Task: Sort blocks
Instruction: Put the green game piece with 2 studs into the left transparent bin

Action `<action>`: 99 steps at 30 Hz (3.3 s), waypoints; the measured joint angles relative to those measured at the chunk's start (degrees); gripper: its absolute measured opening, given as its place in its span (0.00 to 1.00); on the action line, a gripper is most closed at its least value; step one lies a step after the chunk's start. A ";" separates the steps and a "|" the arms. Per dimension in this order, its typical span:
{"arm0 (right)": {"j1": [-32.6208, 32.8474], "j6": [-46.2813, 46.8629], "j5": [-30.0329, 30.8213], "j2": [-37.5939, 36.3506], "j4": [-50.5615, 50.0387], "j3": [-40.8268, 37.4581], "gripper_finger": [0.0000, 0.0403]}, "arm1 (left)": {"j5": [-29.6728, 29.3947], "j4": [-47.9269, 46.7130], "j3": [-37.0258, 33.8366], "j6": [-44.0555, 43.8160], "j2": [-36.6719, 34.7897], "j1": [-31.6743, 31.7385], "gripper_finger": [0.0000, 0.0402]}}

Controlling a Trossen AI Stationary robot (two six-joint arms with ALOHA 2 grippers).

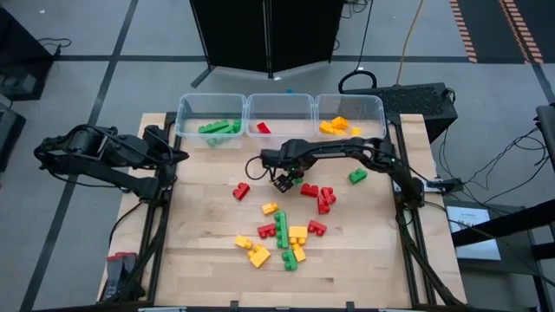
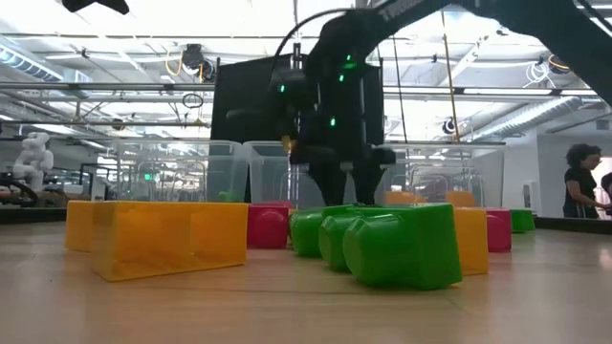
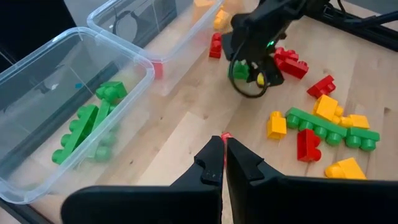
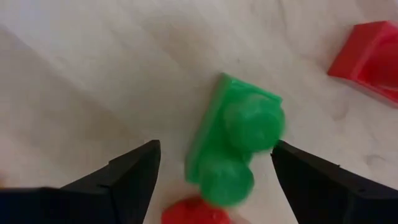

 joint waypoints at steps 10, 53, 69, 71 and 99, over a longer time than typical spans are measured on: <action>-2.24 -2.14 -5.93 2.64 1.43 0.13 0.57 | 0.20 0.01 0.00 -0.19 0.00 -0.02 0.00; -9.00 -9.81 -8.83 -3.13 46.38 18.16 0.28 | -1.14 0.02 -0.02 -0.37 0.13 0.00 0.00; -9.90 -13.55 -8.94 2.77 58.86 18.18 0.28 | -1.83 0.13 -0.02 -0.36 0.37 -0.02 0.00; -9.86 -13.67 -8.94 3.76 60.13 18.14 0.28 | -2.02 0.13 -0.02 -0.37 0.65 0.00 0.00; -9.65 -31.25 0.30 13.95 49.15 33.73 0.63 | -3.07 0.07 -0.04 -0.37 0.66 0.00 0.00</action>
